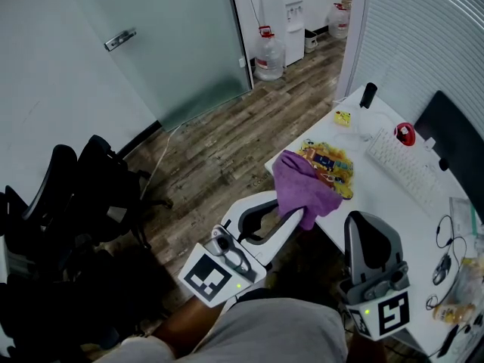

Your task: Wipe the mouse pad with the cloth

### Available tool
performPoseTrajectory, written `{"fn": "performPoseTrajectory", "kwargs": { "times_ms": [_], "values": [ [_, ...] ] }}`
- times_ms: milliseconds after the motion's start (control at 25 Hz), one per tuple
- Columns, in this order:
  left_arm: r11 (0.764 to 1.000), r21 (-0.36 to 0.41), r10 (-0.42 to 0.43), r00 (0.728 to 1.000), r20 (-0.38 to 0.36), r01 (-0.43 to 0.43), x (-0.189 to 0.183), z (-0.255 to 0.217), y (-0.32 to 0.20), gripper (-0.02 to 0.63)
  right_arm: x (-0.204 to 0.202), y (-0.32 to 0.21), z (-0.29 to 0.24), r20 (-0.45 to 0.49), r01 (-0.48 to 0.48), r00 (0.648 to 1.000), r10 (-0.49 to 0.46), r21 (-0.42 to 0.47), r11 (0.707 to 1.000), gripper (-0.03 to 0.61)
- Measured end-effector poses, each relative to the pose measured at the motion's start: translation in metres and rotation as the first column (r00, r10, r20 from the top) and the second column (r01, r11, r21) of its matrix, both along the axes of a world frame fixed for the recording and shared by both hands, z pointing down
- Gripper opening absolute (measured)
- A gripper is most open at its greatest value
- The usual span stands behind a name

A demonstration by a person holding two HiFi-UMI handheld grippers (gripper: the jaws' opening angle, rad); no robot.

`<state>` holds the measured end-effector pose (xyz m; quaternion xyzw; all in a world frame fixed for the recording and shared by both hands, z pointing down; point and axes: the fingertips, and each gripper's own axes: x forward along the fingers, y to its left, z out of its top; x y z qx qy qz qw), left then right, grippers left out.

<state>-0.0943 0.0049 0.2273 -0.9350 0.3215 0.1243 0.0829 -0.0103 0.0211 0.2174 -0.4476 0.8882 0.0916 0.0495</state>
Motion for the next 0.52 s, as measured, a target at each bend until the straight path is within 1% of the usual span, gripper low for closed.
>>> {"fn": "performPoseTrajectory", "kwargs": {
  "times_ms": [520],
  "values": [
    [1.000,0.001,-0.001,1.000,-0.004,0.001,-0.0052,-0.0028,0.0009,0.081,-0.0030,0.0017,-0.0009,-0.009,-0.009,1.000,0.009,0.003,1.000,0.011]
  ]
}}
